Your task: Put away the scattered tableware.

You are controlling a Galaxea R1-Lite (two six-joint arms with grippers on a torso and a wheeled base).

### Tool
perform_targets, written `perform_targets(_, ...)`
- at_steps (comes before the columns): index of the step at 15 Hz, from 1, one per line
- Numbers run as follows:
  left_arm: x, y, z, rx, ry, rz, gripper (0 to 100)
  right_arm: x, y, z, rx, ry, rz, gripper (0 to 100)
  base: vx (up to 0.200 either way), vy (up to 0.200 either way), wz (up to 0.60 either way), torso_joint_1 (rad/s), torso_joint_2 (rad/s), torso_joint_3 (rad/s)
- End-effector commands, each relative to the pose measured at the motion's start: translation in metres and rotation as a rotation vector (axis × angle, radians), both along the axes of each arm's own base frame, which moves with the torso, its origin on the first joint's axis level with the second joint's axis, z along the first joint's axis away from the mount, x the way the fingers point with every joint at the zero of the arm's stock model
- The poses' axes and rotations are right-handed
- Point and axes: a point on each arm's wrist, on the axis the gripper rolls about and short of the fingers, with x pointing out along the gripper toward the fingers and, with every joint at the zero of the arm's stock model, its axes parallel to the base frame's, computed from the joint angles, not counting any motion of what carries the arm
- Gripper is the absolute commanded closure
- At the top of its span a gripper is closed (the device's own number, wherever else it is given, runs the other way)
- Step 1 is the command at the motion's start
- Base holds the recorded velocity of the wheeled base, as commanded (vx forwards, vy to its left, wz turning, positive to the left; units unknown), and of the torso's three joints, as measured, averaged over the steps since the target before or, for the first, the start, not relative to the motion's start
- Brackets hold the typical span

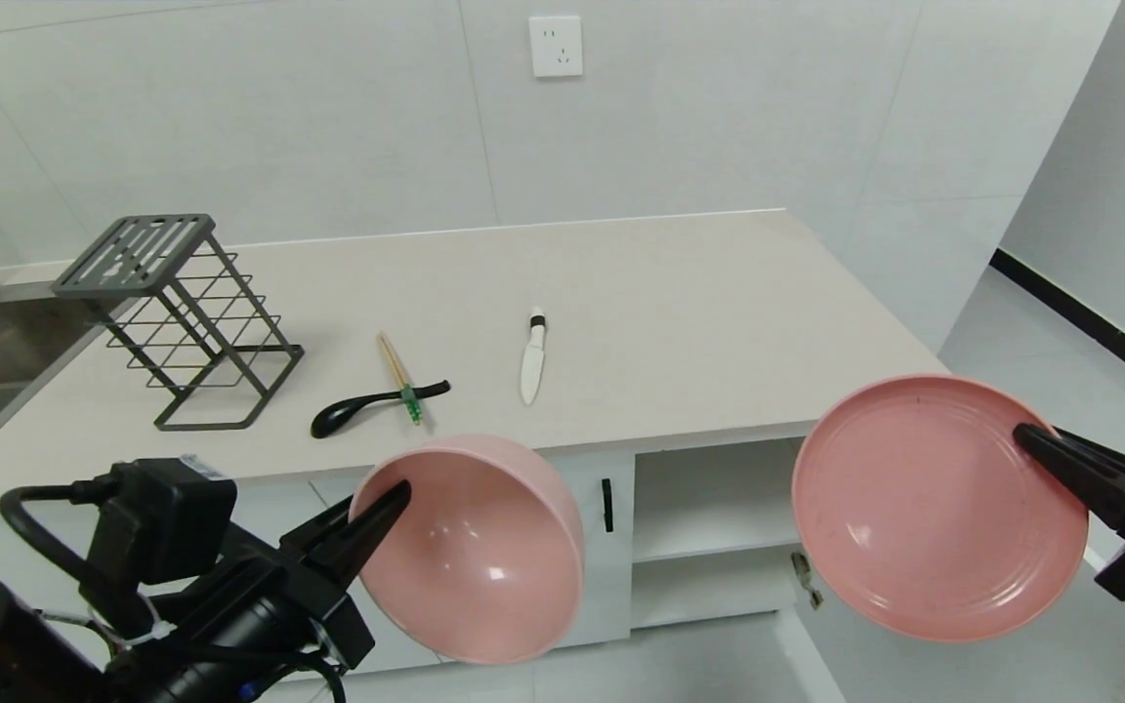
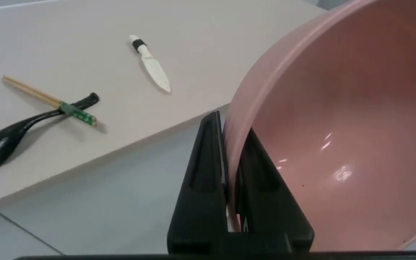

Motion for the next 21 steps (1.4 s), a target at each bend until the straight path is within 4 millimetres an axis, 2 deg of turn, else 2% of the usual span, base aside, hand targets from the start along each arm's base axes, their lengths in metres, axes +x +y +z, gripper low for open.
perform_targets(1,-0.0008,0.0005,0.0012,-0.004,-0.006,0.0,100,-0.0009,-0.0001,0.0007,0.0,-0.006,0.0,100,0.0,0.0,0.0,-0.256,0.49,0.242)
perform_targets(9,-0.0014,0.0009,0.0009,-0.003,-0.004,0.0,100,-0.0038,-0.0003,-0.0001,-0.004,-0.007,-0.001,100,0.0,0.0,0.0,-0.086,0.18,0.087)
perform_targets(15,-0.0038,0.0026,0.001,-0.004,-0.006,0.0,100,0.0005,0.0,-0.0043,-0.006,0.021,-0.001,100,0.0,0.0,0.0,-0.013,0.02,0.012)
perform_targets(21,-0.0059,0.004,0.0042,-0.014,-0.021,0.0,100,0.0002,0.0,-0.0041,-0.006,0.019,-0.001,100,0.0,0.0,0.0,-0.223,0.44,0.213)
